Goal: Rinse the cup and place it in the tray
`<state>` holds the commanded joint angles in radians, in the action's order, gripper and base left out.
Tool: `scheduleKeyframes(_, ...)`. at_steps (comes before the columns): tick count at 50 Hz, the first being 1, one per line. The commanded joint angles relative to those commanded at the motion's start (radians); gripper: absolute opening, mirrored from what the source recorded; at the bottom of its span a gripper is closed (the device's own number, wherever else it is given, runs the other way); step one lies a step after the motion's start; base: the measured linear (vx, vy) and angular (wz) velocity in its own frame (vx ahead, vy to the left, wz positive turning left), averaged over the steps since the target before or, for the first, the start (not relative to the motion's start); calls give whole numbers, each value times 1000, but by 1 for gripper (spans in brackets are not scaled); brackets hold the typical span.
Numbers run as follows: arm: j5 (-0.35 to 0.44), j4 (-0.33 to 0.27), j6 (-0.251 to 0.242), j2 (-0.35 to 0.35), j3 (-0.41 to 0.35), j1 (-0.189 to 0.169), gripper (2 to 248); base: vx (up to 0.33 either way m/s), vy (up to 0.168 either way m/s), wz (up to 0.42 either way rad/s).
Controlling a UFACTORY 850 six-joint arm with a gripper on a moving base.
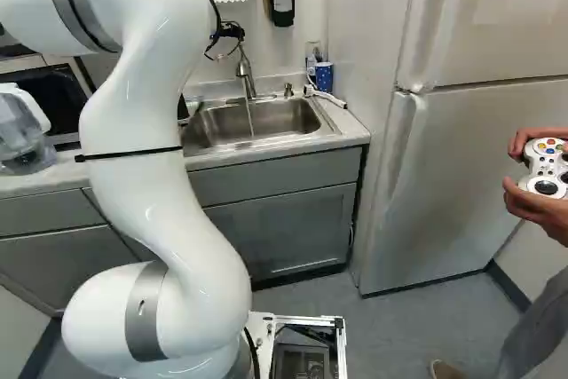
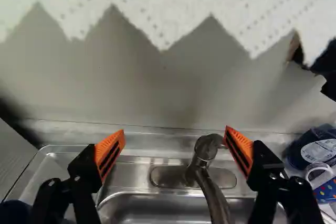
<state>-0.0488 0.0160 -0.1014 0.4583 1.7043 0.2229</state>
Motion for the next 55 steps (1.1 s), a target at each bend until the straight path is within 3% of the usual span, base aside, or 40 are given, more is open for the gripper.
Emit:
scheduleKeyframes(38,-59,0,0,-28,-34,3,247,0,0,0)
scheduleKeyframes(55,24,0,0,-45,-55,12,247,0,0,0)
